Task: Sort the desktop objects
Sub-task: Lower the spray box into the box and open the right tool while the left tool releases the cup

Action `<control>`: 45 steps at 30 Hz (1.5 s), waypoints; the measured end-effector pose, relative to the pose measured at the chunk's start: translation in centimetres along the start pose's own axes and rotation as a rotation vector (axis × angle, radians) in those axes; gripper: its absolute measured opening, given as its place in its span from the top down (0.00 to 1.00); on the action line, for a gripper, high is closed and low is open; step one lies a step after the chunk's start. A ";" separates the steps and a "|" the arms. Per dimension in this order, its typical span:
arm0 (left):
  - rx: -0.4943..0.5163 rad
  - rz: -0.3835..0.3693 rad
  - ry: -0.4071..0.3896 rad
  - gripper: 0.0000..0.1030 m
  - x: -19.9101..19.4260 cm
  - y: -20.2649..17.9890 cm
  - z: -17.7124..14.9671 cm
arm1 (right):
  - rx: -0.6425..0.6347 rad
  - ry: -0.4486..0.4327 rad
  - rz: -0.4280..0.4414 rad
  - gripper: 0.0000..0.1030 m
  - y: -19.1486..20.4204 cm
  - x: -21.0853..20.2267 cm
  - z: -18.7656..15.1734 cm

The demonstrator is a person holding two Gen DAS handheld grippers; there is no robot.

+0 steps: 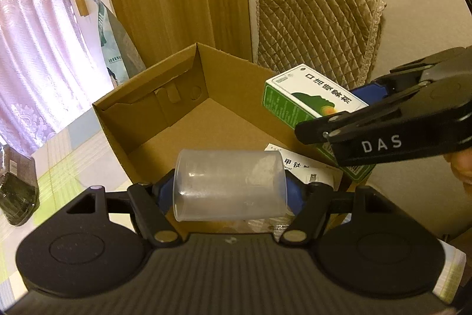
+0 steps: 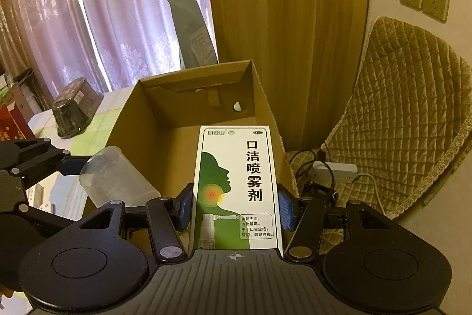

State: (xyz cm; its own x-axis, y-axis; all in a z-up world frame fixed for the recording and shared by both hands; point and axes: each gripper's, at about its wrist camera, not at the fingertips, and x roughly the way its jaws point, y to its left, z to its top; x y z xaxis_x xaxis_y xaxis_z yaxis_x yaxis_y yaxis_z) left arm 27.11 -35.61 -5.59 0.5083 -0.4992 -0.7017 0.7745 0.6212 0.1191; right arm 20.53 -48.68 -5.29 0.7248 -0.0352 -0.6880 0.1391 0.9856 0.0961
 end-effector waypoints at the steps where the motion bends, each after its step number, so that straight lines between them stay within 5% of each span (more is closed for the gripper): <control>1: 0.000 -0.002 0.000 0.33 0.1 0.0 0.0 | -0.003 0.001 0.000 0.47 0.0 0.1 0.0; 5: -0.001 -0.002 -0.002 0.32 0.1 0.1 -0.2 | -0.005 0.004 -0.002 0.47 0.0 0.5 0.2; 8: -0.002 0.004 -0.005 0.20 -0.2 0.3 -0.5 | -0.005 0.005 -0.003 0.47 0.1 0.8 0.3; 33: -0.120 0.079 -0.039 0.20 -5.4 4.8 -4.1 | -0.105 -0.002 0.022 0.46 3.8 3.7 1.2; 36: -0.136 0.089 -0.036 0.20 -5.9 5.3 -4.7 | -0.078 -0.026 0.029 0.22 3.7 3.3 1.1; 45: -0.184 0.104 -0.018 0.20 -7.7 6.0 -6.9 | -0.046 -0.036 0.030 0.22 4.1 1.4 0.4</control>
State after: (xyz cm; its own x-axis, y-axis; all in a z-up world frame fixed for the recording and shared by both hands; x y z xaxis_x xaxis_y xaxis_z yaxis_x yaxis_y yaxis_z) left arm 25.25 -23.80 -4.30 0.5900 -0.4362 -0.6795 0.6365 0.7690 0.0591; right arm 22.41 -44.73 -5.62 0.7521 -0.0112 -0.6590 0.0870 0.9928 0.0825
